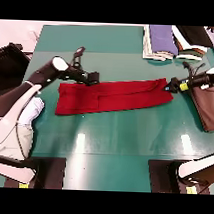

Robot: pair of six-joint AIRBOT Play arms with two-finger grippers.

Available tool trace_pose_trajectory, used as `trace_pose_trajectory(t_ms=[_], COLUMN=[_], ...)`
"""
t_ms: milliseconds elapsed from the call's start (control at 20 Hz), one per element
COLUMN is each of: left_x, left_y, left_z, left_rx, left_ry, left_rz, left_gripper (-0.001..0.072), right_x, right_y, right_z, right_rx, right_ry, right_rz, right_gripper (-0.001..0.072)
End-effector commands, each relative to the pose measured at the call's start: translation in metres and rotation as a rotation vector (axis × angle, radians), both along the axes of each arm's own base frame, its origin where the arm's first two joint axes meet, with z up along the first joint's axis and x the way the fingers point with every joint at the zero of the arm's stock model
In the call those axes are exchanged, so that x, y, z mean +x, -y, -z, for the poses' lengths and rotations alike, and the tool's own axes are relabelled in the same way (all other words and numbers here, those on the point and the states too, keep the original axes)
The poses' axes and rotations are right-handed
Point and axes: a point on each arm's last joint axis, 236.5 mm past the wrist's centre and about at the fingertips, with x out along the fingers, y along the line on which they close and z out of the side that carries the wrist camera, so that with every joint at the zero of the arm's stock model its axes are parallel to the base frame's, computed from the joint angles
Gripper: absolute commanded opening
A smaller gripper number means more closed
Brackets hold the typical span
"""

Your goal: Fold the shirts.

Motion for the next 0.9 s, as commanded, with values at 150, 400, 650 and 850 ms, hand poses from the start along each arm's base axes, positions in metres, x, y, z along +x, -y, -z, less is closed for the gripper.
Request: trace_pose_trajectory(t_ms=[150, 400, 650, 850], left_x=[0.001, -0.007, -0.002, 0.015], left_y=[0.077, 0.096, 0.095, 0.068], left_z=[0.047, 0.075, 0.074, 0.036], left_rx=[0.003, 0.009, 0.012, 0.017], left_ry=[-0.057, -0.119, -0.110, -0.096], left_rz=[0.109, 0.120, 0.105, 0.118], left_gripper=[0.0025, 0.0025, 0.0025, 0.0025], right_x=[0.010, -0.004, -0.020, -0.034], right_y=[-0.057, -0.126, -0.188, -0.243], right_z=[-0.144, -0.212, -0.239, -0.258], right_rx=[-0.051, -0.040, -0.004, 0.105], right_ry=[0.278, 0.414, 0.475, 0.517], right_rz=[-0.095, -0.194, -0.297, -0.347], right_gripper=[0.0019, 0.0019, 0.0019, 0.0020])
